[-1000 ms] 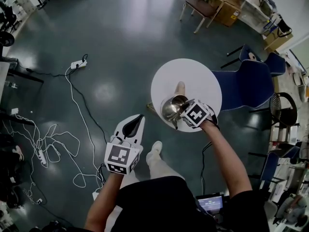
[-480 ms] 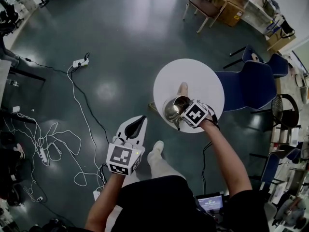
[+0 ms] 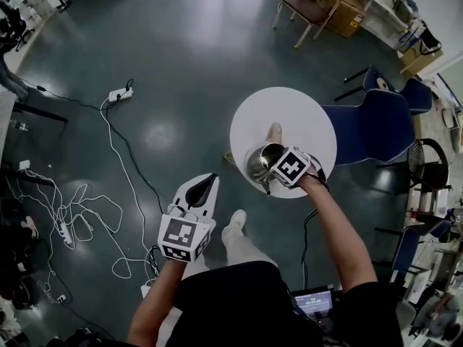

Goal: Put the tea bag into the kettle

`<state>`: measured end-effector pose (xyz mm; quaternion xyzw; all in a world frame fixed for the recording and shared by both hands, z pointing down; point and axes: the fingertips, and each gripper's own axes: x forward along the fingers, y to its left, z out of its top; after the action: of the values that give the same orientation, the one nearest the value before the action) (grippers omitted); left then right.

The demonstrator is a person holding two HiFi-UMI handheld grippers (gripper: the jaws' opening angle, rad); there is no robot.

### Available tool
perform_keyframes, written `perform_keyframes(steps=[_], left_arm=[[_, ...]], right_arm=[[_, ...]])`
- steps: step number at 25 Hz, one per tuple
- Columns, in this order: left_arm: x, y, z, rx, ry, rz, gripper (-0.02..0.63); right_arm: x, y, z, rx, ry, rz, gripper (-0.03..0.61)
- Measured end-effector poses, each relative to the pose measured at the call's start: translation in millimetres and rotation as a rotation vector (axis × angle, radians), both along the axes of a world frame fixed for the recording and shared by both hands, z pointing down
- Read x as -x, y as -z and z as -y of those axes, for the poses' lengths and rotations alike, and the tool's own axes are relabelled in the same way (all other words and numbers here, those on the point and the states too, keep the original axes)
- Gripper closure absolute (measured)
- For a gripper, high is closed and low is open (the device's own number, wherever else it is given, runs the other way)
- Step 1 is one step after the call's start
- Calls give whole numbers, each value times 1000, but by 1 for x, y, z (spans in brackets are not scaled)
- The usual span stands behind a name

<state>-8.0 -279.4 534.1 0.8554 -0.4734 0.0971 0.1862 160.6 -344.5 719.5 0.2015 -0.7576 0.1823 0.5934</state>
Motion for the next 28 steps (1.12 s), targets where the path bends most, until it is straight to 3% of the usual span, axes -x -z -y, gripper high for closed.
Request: perform_keyframes(steps=[6, 11, 16, 25, 28], left_arm=[[0, -3, 1, 8, -2, 0, 598], [-2, -6, 1, 12, -4, -4, 598], [0, -2, 3, 12, -10, -3, 598], [-2, 5, 1, 3, -30, 5, 598], [-5, 9, 1, -4, -36, 5, 598]], right_arm=[[-2, -2, 4, -20, 10, -14, 540], [-1, -3, 5, -29, -18, 31, 534], [2, 1, 8, -36, -26, 44, 471], [5, 16, 4, -49, -37, 84, 474], [6, 27, 5, -77, -51, 108, 510]])
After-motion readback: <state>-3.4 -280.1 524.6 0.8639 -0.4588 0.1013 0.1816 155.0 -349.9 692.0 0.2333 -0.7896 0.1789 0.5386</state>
